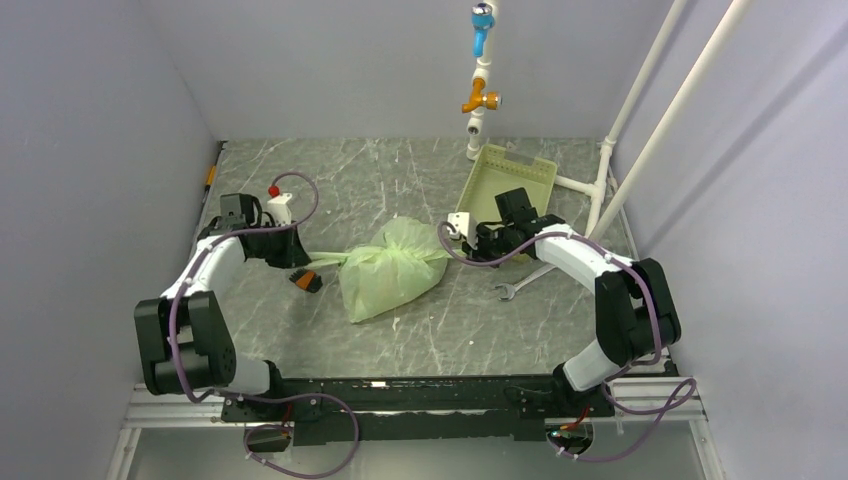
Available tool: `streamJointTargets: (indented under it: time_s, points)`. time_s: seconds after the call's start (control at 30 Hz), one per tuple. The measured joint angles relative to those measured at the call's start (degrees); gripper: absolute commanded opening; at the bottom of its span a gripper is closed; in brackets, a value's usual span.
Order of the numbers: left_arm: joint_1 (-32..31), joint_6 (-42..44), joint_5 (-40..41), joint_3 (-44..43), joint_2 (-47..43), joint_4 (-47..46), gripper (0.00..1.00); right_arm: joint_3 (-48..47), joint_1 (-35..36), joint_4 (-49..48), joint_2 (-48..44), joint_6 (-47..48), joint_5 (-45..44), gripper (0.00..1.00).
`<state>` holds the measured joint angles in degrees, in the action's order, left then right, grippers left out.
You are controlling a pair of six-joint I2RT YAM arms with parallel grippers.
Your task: Place the fake fruits into the plastic bag and tie a complex knot
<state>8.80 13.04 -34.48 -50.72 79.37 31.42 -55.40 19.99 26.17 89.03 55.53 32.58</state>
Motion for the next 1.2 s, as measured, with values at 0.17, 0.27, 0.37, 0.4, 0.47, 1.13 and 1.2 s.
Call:
streamJointTargets:
  time_s: [0.17,0.27,0.37,0.4,0.47,1.13,1.2]
  points:
    - [1.53,0.07,0.13,0.28,2.21,0.35,0.00,1.07,-0.22,-1.29,-0.90,0.98,1.20,0.00]
    - [1.62,1.09,-0.17,0.39,2.08,0.59,0.00,0.76,-0.24,-0.55,-1.53,0.90,1.31,0.00]
    - [1.33,2.84,-1.20,0.39,-0.35,1.22,0.00,-2.01,-0.33,3.06,-1.90,-0.15,1.62,0.00]
    - [0.68,4.02,-0.94,0.39,-2.19,1.33,0.00,-3.65,-0.33,4.72,-2.12,-0.72,1.55,0.00]
    - [-2.38,7.30,1.81,0.90,-7.76,0.13,0.00,-6.23,-0.31,7.87,-3.34,-1.77,0.55,0.00]
    - [-14.60,45.27,14.43,25.22,-15.23,-29.75,0.00,1.07,-3.21,7.50,-0.72,0.20,-0.63,0.00]
    - [-12.68,45.11,12.22,24.35,-14.69,-28.17,0.00,0.98,-3.45,6.78,-0.79,0.63,0.52,0.00]
